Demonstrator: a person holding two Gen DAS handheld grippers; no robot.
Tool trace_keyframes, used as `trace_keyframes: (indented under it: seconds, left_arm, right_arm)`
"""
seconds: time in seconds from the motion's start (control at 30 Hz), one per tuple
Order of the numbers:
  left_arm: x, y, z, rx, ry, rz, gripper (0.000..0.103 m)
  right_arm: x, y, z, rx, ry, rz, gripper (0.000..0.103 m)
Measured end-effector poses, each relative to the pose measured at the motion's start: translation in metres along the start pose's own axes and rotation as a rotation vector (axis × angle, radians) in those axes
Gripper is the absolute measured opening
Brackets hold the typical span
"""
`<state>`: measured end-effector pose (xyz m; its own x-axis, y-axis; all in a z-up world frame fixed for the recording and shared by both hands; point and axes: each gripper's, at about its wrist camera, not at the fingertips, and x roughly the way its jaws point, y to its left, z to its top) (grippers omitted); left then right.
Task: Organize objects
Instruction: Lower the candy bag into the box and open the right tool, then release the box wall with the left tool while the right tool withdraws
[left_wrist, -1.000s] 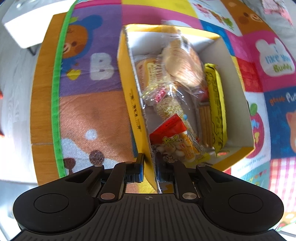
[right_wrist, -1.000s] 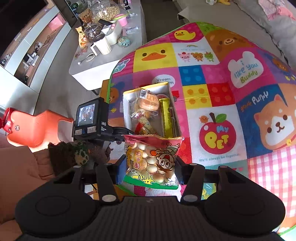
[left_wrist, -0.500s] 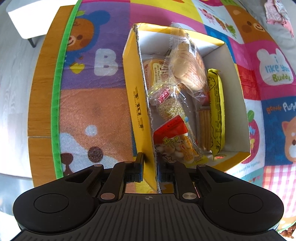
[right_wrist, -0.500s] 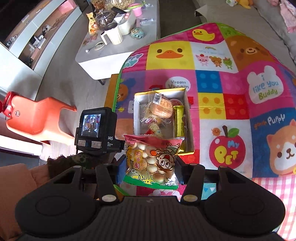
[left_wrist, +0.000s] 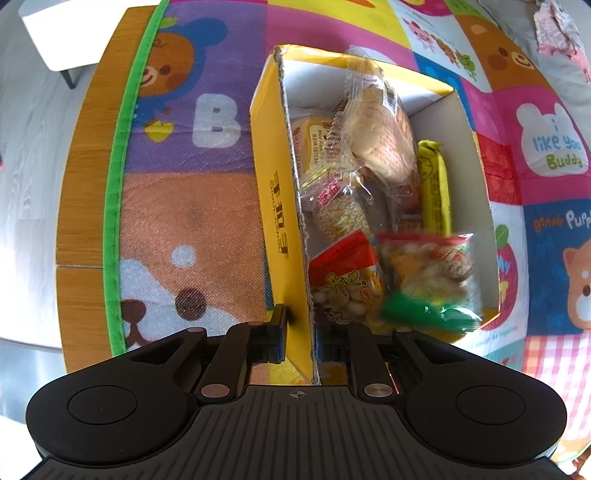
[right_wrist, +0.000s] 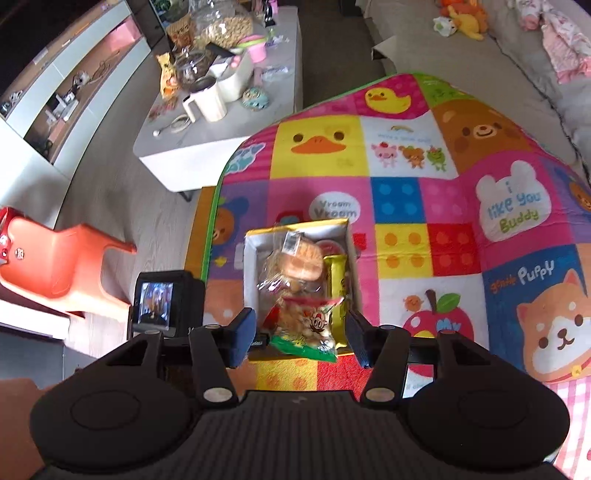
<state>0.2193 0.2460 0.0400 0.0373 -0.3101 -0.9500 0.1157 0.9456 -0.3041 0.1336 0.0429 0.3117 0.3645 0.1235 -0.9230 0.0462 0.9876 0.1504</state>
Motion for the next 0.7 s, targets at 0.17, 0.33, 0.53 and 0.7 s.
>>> trace_keyframes:
  seconds: [0.17, 0.33, 0.53, 0.7]
  left_arm:
    - [-0.001, 0.008, -0.004, -0.046, -0.023, -0.029, 0.017]
    - [-0.002, 0.004, -0.005, -0.037, -0.027, -0.012, 0.017]
    - [0.001, -0.011, -0.002, 0.023, -0.020, 0.053, 0.015]
    - [0.000, -0.018, -0.005, 0.027, -0.055, 0.080, 0.013]
  right_arm:
    - [0.025, -0.027, -0.017, 0.048, 0.064, -0.014, 0.054]
    - [0.053, -0.032, -0.044, 0.014, 0.146, -0.021, 0.054]
    - [0.071, -0.031, -0.062, -0.119, 0.161, -0.042, 0.054]
    - [0.091, -0.040, -0.073, -0.229, 0.116, -0.028, 0.054]
